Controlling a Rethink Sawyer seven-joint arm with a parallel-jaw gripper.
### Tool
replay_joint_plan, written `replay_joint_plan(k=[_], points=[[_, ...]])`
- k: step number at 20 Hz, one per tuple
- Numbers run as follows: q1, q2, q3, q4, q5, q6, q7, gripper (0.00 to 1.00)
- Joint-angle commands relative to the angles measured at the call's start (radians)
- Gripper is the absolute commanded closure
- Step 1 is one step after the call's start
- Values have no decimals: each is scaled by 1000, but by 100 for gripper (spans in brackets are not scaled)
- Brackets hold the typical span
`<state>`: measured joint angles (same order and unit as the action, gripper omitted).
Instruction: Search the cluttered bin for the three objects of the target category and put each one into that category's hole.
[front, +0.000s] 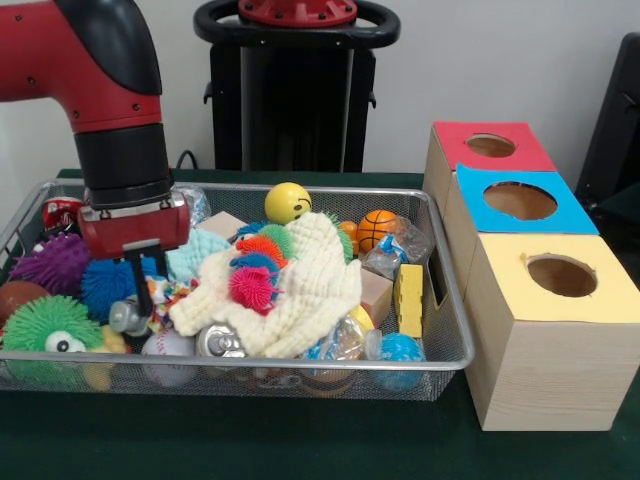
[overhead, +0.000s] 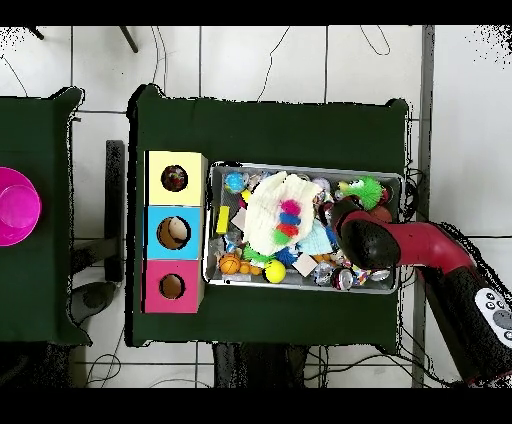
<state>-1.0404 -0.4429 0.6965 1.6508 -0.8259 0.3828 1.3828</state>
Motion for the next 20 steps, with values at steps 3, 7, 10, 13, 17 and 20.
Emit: replay_joint_plan(k=[3,7,10,13,17,20], points=[[28,44,65,75,12,-4,-38,100],[32,22,63,83,24,11,-25,100],[50,-61,49,107,62,87,-14,100],[71,-130,38,125,99,141,-2,100],[102,-215,13,149,139,185,7,100],[127,-267,4,153,169,230,-7,100]])
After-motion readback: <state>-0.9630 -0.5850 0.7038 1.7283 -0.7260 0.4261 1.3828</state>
